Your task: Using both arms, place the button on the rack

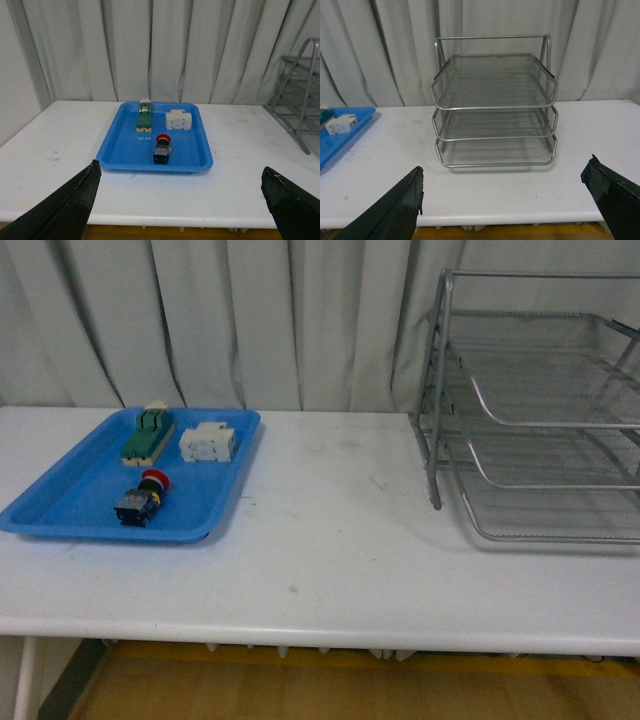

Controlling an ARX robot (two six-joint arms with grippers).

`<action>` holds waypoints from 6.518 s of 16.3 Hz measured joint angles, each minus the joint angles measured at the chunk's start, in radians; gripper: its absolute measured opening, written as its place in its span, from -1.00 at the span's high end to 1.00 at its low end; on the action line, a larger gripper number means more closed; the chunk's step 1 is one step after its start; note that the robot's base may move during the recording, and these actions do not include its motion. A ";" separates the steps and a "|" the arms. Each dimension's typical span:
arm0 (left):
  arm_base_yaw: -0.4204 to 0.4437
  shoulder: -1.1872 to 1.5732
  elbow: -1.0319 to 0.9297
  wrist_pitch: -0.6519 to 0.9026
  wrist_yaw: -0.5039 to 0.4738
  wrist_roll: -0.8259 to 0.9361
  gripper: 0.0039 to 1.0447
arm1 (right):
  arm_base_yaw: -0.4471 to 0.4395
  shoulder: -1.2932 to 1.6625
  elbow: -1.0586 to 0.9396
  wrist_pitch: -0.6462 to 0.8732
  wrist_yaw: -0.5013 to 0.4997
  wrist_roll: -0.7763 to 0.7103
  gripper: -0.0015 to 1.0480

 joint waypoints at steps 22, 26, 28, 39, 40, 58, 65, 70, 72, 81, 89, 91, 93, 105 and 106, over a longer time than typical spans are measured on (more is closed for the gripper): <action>0.000 0.000 0.000 0.000 0.000 0.000 -0.88 | -0.119 1.923 0.388 1.286 -0.209 1.001 -0.87; 0.000 0.000 0.000 0.000 0.000 0.000 -0.88 | -0.103 2.028 0.571 1.247 -0.171 1.077 -0.87; 0.000 0.000 0.000 0.000 0.000 0.000 -0.88 | -0.087 2.080 0.645 1.216 -0.154 1.106 -0.87; 0.000 0.000 0.000 0.000 0.000 0.000 -0.88 | 0.000 2.297 0.944 1.039 -0.038 1.147 -0.08; 0.000 0.000 0.000 0.000 0.000 0.000 -0.88 | 0.000 2.298 0.934 1.073 -0.038 1.147 0.16; 0.000 0.000 0.000 0.000 0.000 0.000 -0.88 | -0.008 1.899 0.101 1.284 -0.105 0.973 -0.90; 0.000 0.000 0.000 -0.001 0.002 0.000 -0.88 | 0.000 1.403 -0.019 1.262 0.002 0.146 -0.28; 0.000 0.000 0.000 0.000 0.001 0.000 -0.88 | 0.000 0.888 -0.019 0.940 0.000 0.019 0.49; 0.000 0.000 0.000 0.000 0.000 0.000 -0.88 | 0.000 0.818 -0.019 0.872 0.000 0.015 0.63; 0.000 0.000 0.000 0.000 0.000 0.000 -0.88 | 0.000 0.308 -0.005 0.332 0.000 0.001 0.96; 0.000 0.000 0.000 0.000 0.000 0.000 -0.88 | 0.000 0.042 0.000 -0.003 -0.002 0.000 0.96; 0.000 0.000 0.000 0.002 0.000 0.000 -0.88 | 0.000 0.000 0.000 -0.005 0.000 0.000 0.96; 0.000 0.000 0.000 0.000 0.000 0.000 -0.88 | 0.000 0.001 0.000 0.000 0.000 0.000 0.96; 0.005 1.575 0.758 0.204 -0.006 0.008 -0.88 | 0.000 0.001 0.000 0.000 0.000 -0.003 -0.87; 0.005 1.697 0.871 0.168 0.023 0.024 -0.88 | 0.000 0.001 0.000 0.000 0.000 -0.003 -0.87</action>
